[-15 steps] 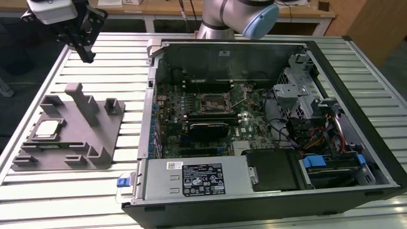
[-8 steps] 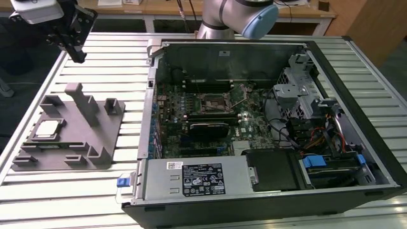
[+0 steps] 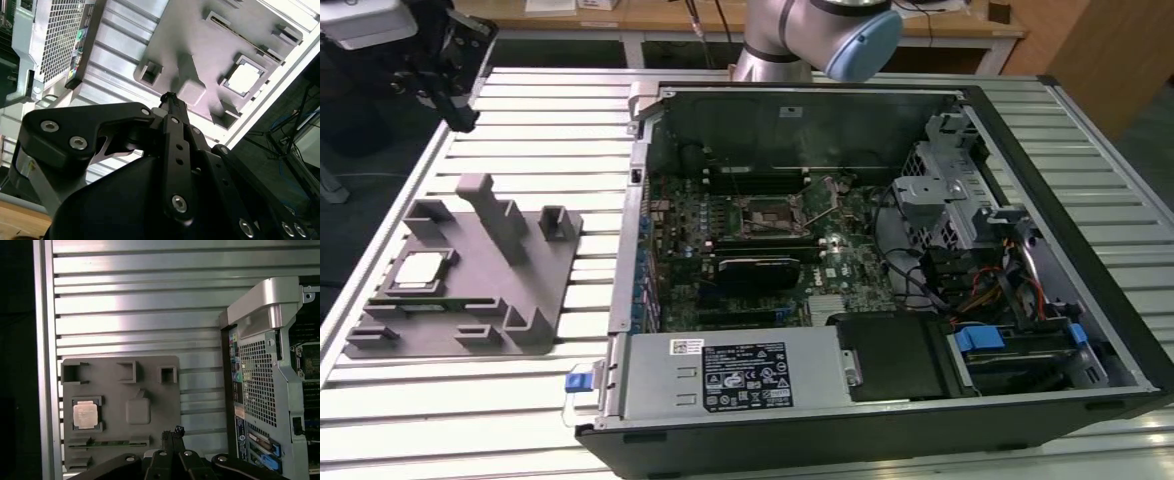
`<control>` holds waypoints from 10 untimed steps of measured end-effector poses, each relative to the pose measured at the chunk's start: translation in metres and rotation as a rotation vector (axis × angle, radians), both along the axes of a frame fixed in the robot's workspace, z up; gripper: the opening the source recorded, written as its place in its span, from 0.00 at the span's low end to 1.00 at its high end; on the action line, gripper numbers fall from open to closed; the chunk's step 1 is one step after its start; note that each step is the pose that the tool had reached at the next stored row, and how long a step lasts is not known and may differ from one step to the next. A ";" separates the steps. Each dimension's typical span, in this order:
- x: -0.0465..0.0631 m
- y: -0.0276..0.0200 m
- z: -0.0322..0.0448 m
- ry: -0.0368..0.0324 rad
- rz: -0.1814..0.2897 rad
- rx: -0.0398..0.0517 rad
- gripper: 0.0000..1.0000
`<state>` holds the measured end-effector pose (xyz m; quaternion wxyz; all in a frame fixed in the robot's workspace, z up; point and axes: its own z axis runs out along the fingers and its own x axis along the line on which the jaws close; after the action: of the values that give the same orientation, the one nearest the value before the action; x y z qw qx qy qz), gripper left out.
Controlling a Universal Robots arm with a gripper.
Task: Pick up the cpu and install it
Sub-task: 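Reach for the cpu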
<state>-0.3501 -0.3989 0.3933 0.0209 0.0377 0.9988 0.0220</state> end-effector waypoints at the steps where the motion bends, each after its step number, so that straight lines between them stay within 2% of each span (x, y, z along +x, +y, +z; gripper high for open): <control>1: -0.003 0.0000 0.0000 -0.0002 0.000 0.0000 0.11; 10: -0.022 0.0000 -0.0004 -0.0015 0.000 0.0000 0.11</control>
<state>-0.3725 -0.3989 0.3929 0.0216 0.0377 0.9988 0.0220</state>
